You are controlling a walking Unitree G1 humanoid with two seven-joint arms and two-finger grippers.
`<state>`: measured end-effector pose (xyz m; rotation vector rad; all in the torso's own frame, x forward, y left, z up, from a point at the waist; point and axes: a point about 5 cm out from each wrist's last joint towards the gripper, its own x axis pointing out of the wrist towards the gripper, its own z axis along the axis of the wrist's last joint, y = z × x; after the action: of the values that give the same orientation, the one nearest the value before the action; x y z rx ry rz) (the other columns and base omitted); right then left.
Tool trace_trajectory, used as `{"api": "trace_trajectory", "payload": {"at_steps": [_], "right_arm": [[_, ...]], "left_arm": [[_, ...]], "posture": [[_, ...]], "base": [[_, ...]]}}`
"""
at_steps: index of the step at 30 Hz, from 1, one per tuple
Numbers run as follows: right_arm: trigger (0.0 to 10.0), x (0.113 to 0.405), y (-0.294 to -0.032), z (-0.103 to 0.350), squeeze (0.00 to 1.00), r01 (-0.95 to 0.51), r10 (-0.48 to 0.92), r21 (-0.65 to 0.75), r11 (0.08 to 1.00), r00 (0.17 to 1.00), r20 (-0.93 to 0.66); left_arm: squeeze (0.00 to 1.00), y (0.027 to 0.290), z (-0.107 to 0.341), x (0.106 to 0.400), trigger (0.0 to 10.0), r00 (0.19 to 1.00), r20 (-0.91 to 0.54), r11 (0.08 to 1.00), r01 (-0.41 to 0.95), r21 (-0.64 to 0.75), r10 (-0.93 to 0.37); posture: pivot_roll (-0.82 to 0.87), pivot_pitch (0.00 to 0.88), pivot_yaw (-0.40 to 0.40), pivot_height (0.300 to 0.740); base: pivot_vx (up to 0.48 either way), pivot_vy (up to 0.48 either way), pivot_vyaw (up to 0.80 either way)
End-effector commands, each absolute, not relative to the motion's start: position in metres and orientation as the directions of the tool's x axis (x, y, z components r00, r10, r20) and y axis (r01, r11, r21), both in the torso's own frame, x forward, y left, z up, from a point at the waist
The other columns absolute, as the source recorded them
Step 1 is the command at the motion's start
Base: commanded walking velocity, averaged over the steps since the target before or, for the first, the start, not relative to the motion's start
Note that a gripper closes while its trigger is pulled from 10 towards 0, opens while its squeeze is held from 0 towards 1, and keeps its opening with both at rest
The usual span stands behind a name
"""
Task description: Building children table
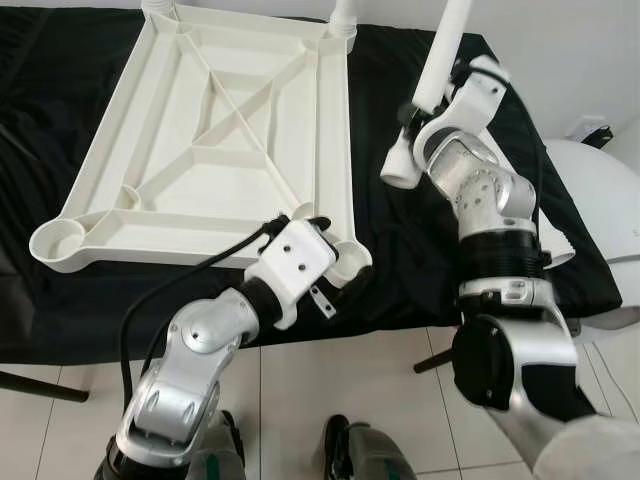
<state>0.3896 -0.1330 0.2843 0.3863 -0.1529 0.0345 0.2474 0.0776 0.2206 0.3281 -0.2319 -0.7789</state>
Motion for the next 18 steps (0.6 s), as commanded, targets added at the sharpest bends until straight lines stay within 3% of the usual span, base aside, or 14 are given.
{"api": "trace_trajectory", "payload": {"at_steps": [1, 6, 18], "right_arm": [[10.0, 0.386, -0.134, 0.278, 0.0, -0.1, 0.028, 0.393, 0.914, 0.983, 0.184], [10.0, 0.38, -0.137, 0.259, 0.0, -0.198, 0.11, 0.411, 0.89, 0.967, 0.229], [10.0, 0.357, -0.143, 0.247, 0.0, -0.413, 0.275, 0.218, 0.884, 0.839, 0.47]], "left_arm": [[0.0, 0.083, 0.223, 0.254, 10.0, 0.733, 0.122, 0.722, 0.602, 0.342, -0.669], [0.0, 0.1, 0.235, 0.271, 10.0, 0.772, 0.181, 0.784, 0.553, 0.282, -0.609], [0.0, 0.132, 0.249, 0.303, 10.0, 0.841, 0.254, 0.878, 0.467, 0.103, -0.478]], "posture": [[0.12, 0.2, -0.067, 0.74], [0.12, 0.187, -0.064, 0.74], [0.1, 0.143, -0.057, 0.74]], "base": [[0.0, 0.0, 0.0], [0.0, 0.0, 0.0], [0.0, 0.0, 0.0]]}}
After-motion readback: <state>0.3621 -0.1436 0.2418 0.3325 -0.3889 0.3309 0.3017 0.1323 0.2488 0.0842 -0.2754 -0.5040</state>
